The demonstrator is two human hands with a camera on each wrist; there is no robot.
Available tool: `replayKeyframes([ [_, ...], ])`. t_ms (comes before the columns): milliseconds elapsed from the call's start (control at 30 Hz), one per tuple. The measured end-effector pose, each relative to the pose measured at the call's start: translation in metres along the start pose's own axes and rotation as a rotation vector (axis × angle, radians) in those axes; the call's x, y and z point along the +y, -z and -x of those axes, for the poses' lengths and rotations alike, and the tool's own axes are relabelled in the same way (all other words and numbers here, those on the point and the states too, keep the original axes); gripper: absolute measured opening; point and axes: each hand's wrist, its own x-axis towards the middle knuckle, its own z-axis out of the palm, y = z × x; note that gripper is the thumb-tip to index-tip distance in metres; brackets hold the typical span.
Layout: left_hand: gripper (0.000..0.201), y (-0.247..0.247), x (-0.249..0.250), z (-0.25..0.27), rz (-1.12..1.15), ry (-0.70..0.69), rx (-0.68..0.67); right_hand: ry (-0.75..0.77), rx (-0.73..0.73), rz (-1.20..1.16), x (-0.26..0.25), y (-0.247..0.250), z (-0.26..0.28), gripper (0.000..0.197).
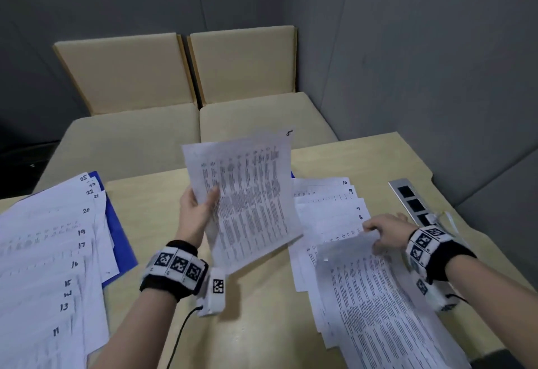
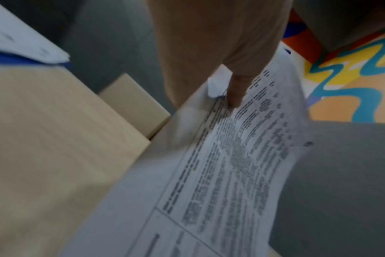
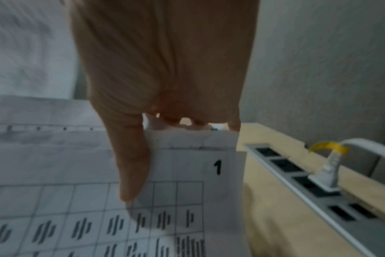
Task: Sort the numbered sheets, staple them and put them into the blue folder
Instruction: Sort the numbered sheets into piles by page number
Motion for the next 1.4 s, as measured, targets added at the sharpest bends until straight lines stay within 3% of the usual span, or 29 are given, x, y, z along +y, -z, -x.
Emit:
replayKeyframes([
  [100, 0.021, -0.047, -0.02, 0.008, 0.012, 0.032, -0.106, 0.053, -0.026, -0.086, 0.008, 0.016, 0.012, 0.026],
  [167, 0.014, -0.075, -0.039, 0.018, 0.035, 0.124, -0.158, 0.06, -0.025, -0.069, 0.005, 0.03, 0.022, 0.025],
  [267, 0.027, -0.102, -0.069, 0.03, 0.153, 0.316, -0.185, 0.054, -0.082, -0.098, -0.002, 0.045, 0.032, 0.021],
  [367, 0.032, -0.117, -0.082, 0.04, 0.198, 0.424, -0.212, 0.039, -0.096, -0.127, -0.004, 0.049, 0.031, 0.024],
  [567, 0.049, -0.144, -0.121, 0.075, 0.007, 0.677, -0.475, 0.0, -0.051, 0.005, -0.008, 0.033, 0.016, 0.026],
  [633, 0.04, -0.15, -0.127, 0.077, -0.109, 0.669, -0.495, -0.036, -0.05, 0.067, -0.013, 0.026, 0.012, 0.031],
  [700, 0.034, -0.15, -0.127, 0.076, -0.367, 0.603, -0.51, -0.085, -0.066, 0.111, -0.019, 0.018, 0.007, 0.035],
  [800, 0.029, -0.145, -0.117, 0.078, -0.598, 0.586, -0.727, -0.136, -0.095, 0.141, -0.027, 0.01, 0.003, 0.028],
  [900, 0.03, -0.139, -0.103, 0.082, -0.705, 0.663, -0.913, -0.196, -0.119, 0.171, -0.032, 0.006, -0.003, 0.056],
  [1033, 0.037, -0.128, -0.103, 0.088, -0.706, 0.762, -0.966, -0.235, -0.134, 0.187, -0.037, 0.002, -0.006, 0.068],
  [1167, 0.036, -0.127, -0.102, 0.096, -0.68, 0.832, -1.038, -0.272, -0.164, 0.196, -0.036, -0.002, 0.0, 0.066],
  [1400, 0.031, -0.137, -0.093, 0.1, -0.637, 0.788, -1.068, -0.304, -0.113, 0.139, -0.023, 0.001, 0.013, 0.057],
])
